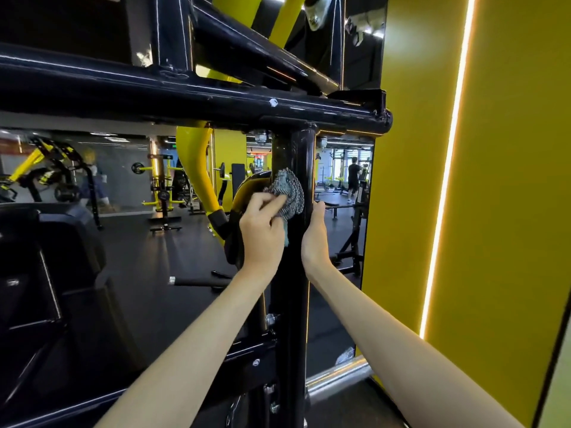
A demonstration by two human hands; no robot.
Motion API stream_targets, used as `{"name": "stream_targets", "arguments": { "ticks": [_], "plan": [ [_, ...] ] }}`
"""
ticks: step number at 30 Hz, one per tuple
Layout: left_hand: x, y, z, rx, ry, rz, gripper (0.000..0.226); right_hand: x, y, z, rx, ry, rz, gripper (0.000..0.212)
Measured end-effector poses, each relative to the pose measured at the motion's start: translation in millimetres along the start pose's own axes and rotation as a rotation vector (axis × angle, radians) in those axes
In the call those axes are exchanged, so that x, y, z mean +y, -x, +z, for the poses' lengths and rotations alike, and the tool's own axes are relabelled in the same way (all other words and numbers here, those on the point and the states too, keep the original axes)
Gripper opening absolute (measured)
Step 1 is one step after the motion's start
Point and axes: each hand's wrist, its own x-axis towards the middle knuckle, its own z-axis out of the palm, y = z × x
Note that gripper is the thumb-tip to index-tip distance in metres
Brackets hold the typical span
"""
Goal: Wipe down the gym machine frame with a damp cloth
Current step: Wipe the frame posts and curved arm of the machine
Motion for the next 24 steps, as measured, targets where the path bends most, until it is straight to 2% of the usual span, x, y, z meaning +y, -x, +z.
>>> {"name": "stream_targets", "arguments": {
  "ticks": [4, 6, 10, 16, 20, 22, 24],
  "plan": [
    [9.0, -49.7, 4.0, 0.055, -0.009, 0.040, 0.035, 5.6, -0.1, 1.8, 0.028, 0.029, 0.032, 0.079],
    [7.6, -38.6, 2.7, 0.053, -0.032, 0.031, 0.035, 8.6, -1.5, 1.7, 0.007, -0.003, 0.029, 0.086],
    [2.8, 2.6, -5.8, 0.035, -0.017, -0.052, 0.040, 7.8, -3.0, 2.7, 0.017, -0.008, 0.030, 0.078],
    [15.9, -54.4, 1.9, 0.093, 0.019, -0.087, 0.036, 9.7, -0.8, -2.6, 0.026, -0.001, 0.073, 0.069],
    [2.9, -6.8, -3.5, 0.062, -0.038, -0.064, 0.037, 9.6, -0.9, 2.6, 0.032, 0.030, 0.026, 0.071],
    [0.1, -18.0, -4.0, 0.027, -0.055, -0.047, 0.038, 10.4, -3.0, 2.8, 0.068, 0.042, 0.043, 0.081],
    [3.9, -44.7, -1.5, 0.016, -0.049, -0.028, 0.037, 5.4, 1.5, 3.0, 0.078, 0.057, 0.080, 0.074]
  ]
}}
